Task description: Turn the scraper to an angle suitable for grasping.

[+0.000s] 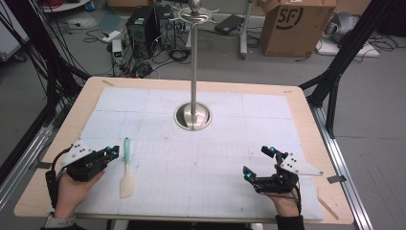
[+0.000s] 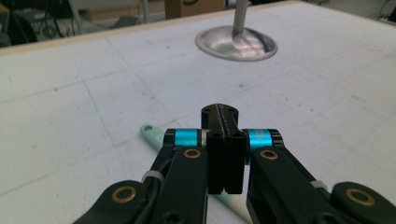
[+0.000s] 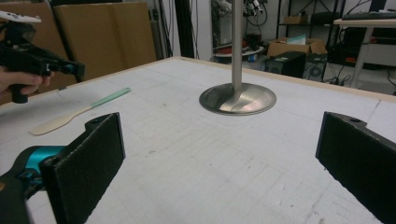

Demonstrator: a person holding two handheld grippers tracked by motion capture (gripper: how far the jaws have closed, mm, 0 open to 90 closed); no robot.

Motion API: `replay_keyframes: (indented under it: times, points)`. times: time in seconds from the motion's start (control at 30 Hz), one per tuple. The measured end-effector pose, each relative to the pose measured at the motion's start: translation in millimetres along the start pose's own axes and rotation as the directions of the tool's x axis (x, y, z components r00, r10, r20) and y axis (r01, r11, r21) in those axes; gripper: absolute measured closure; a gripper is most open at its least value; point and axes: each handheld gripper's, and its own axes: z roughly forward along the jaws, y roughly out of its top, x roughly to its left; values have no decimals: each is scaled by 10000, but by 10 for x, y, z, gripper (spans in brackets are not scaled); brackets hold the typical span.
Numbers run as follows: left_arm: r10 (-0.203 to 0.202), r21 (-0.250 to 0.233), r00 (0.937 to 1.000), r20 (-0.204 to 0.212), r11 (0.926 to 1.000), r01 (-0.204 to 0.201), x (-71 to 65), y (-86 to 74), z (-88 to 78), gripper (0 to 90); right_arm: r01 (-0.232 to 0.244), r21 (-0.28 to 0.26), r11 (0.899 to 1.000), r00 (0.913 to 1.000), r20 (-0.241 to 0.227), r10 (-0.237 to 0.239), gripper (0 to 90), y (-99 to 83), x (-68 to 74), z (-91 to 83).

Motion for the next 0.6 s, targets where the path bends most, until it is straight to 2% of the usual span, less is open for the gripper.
replay_keyframes:
  times: [0.03, 0.07, 0.17, 0.23, 0.33, 0.47, 0.57, 0.6]
  points:
    - [0, 0, 10000, 0, 10000, 0, 0, 0, 0, 897, 0, 0, 10000, 10000, 0, 0, 1, 0, 0, 0]
    - [-94, 262, 9999, -56, 9996, 95, 29, -9, 42, 896, 0, 15, 10000, 10000, -24, 0, 1, -3, 2, 6]
    - [-122, 399, 9998, -169, 9991, 128, 61, -15, 77, 897, -20, 42, 10000, 10000, -40, 21, 1, -7, 6, 10]
    - [-337, 586, 9992, -219, 9977, 349, 96, -18, 118, 896, -34, 64, 10000, 10000, -51, 35, 1, -8, 9, 11]
    - [-220, 984, 9992, -344, 9948, 253, 135, -21, 176, 897, -69, 70, 10000, 10000, -42, 70, 1, -16, 13, 18]
    - [-274, 1505, 9977, -616, 9879, 365, 189, -19, 275, 897, -91, 84, 9999, 9999, -43, 91, 1, -21, 15, 12]
    - [-308, 1565, 9969, -728, 9868, 419, 200, -25, 308, 897, -75, 93, 9999, 10000, -21, 75, 1, -26, 14, 7]
    - [-259, 1677, 9955, -912, 9850, 410, 198, -32, 322, 897, -77, 113, 9999, 10000, 11, 77, 1, -31, 13, 1]
